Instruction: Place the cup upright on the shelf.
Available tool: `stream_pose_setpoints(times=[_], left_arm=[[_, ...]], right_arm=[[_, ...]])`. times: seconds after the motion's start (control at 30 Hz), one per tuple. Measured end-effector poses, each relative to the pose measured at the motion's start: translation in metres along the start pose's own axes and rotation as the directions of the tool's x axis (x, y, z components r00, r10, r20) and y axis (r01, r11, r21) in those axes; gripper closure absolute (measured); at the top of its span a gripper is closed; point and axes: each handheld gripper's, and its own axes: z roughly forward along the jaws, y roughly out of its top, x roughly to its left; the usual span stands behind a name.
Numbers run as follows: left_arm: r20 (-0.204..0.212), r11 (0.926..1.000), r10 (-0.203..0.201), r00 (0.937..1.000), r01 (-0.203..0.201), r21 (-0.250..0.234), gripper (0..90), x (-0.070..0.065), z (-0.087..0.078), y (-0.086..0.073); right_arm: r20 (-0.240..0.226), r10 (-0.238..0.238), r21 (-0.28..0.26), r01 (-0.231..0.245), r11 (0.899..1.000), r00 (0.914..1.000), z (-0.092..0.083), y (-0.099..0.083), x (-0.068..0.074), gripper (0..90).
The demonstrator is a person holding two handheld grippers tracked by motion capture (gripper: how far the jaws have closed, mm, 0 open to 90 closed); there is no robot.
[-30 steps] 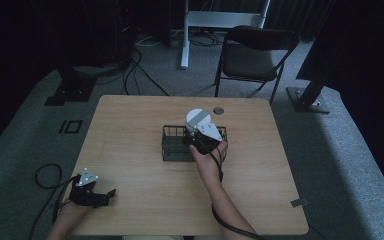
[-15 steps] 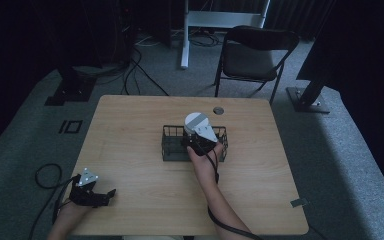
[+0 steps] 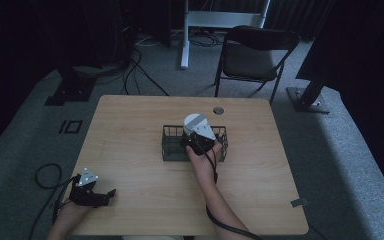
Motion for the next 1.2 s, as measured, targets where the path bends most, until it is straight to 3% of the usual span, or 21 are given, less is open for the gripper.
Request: stream_pose_setpoints(times=[0.47,0.93,1.2], left_arm=[[0.000,1.0000,0.000,1.0000,0.000,0.000,1.2,0.000,0.000,0.000],[-0.001,1.0000,0.000,1.0000,0.000,0.000,1.2,0.000,0.000,0.000],[0.000,1.0000,0.000,1.0000,0.000,0.000,1.2,0.000,0.000,0.000]], right_arm=[[-0.007,0.006,0.038,-0.005,0.999,1.0000,0.002,-0.002,0.000,18.3],[-0.010,0.062,0.023,-0.062,0.998,0.9980,-0.001,-0.007,0.000,15.4],[-0.038,0.074,0.011,-0.074,0.997,0.9965,-0.001,-0.012,-0.001,11.5]])
